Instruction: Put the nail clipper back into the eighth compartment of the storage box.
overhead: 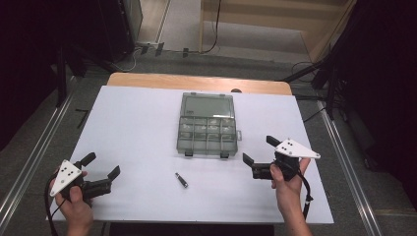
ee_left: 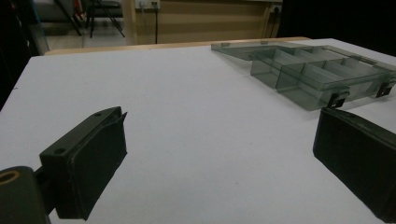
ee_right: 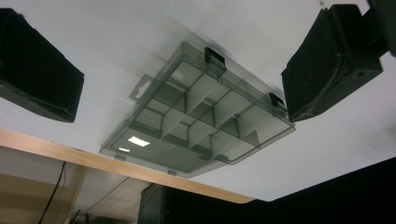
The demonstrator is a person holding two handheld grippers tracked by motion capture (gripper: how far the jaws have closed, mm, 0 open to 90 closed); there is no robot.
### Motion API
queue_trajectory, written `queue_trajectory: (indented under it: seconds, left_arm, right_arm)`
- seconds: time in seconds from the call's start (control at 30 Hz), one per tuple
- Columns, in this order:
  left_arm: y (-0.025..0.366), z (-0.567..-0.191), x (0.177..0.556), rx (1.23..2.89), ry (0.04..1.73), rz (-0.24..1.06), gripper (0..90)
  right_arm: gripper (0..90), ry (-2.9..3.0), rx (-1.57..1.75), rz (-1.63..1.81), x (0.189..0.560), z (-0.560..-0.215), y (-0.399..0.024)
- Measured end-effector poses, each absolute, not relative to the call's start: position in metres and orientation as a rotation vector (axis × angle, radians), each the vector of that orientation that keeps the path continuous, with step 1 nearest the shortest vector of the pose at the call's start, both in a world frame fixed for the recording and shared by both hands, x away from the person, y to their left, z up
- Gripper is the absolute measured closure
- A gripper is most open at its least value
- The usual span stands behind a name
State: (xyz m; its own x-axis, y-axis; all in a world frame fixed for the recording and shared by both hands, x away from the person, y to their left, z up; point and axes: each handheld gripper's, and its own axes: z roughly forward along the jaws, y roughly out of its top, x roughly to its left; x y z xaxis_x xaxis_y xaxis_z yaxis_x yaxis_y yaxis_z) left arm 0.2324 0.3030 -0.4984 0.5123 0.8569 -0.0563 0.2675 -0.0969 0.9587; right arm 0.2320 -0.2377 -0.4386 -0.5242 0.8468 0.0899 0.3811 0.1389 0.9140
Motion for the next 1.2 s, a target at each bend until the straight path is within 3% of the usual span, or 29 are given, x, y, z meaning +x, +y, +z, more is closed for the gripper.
queue_trajectory:
  seconds: [1.2]
  left_arm:
    - [0.302,-0.498,0.233,1.641,0.967,0.656,2.2]
  right_arm:
    - [0.0,2.147,1.059,1.369,0.259,-0.437,-0.164]
